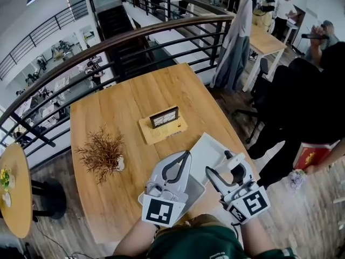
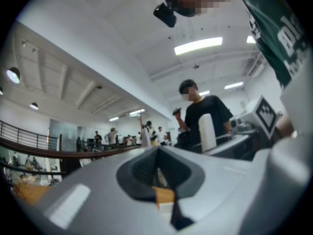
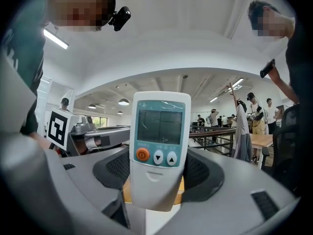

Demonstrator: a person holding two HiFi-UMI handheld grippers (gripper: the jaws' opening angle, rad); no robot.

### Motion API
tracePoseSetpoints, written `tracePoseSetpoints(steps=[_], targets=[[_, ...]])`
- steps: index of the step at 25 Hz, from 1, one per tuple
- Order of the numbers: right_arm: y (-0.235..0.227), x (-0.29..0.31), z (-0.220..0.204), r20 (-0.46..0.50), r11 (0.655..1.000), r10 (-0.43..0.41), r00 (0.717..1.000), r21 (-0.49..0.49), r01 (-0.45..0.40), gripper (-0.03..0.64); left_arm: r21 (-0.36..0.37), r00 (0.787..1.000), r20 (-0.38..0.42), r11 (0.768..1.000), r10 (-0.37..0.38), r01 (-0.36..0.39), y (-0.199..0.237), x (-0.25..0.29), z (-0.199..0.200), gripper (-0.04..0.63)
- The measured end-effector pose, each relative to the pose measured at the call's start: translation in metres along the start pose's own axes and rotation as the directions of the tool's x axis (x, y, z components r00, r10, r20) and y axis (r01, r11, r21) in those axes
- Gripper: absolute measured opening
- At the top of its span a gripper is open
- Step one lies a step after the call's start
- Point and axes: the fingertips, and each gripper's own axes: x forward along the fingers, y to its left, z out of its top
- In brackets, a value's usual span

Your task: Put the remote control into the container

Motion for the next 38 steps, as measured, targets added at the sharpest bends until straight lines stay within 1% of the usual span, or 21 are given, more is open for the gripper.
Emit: tracePoseSetpoints(steps=[5,9,12,15,17,19,23,26,31,35,38], targets=[[-0.011,0.005,-0.002,-0.008,1.0,0.014,1.0,0.006,-0.014,0.304,0.019,0.999,-0.029,0.999,0.028,-0.028,-0.002,0.012,-0.009,-0.002],[-0.02,0.008,-0.004,-0.012,0.999,0.028,1.0,0.017,-0.028,0.304,0.033,0.998,-0.034,0.998,0.052,-0.051,0.0,0.021,-0.011,-0.002],[-0.026,0.011,-0.007,-0.016,0.999,0.041,0.999,0.025,-0.041,0.304,0.029,0.997,-0.041,0.998,0.064,-0.062,-0.001,0.027,-0.013,-0.002],[-0.036,0.013,-0.011,-0.023,0.999,0.04,0.999,0.029,-0.039,0.304,0.025,0.996,-0.041,0.997,0.075,-0.074,-0.004,0.033,-0.016,-0.002],[-0.042,0.014,-0.015,-0.032,0.999,0.039,0.999,0.031,-0.038,0.304,0.036,0.995,-0.042,0.996,0.089,-0.087,-0.004,0.037,-0.019,-0.002],[-0.045,0.016,-0.019,-0.048,0.998,0.054,0.997,0.013,-0.054,0.304,0.042,0.995,-0.037,0.995,0.096,-0.094,-0.004,0.039,-0.02,-0.002],[-0.039,0.023,-0.03,-0.11,0.991,0.117,0.987,-0.058,-0.124,0.304,0.031,0.993,-0.048,0.994,0.108,-0.107,-0.006,0.042,-0.023,-0.003],[-0.037,0.03,-0.042,-0.173,0.982,0.144,0.974,-0.098,-0.163,0.304,0.03,0.991,-0.043,0.992,0.125,-0.124,-0.005,0.043,-0.024,-0.002],[-0.034,0.039,-0.07,-0.304,0.948,0.193,0.933,-0.187,-0.257,0.304,0.016,0.987,-0.059,0.988,0.151,-0.15,-0.004,0.043,-0.031,-0.002],[-0.035,0.049,-0.086,-0.373,0.93,0.218,0.902,-0.2,-0.308,0.304,0.005,0.983,-0.076,0.986,0.167,-0.167,-0.005,0.042,-0.037,-0.002],[-0.034,0.055,-0.096,-0.41,0.902,0.243,0.879,-0.237,-0.36,0.304,0.005,0.981,-0.079,0.984,0.178,-0.178,-0.005,0.04,-0.04,-0.002]])
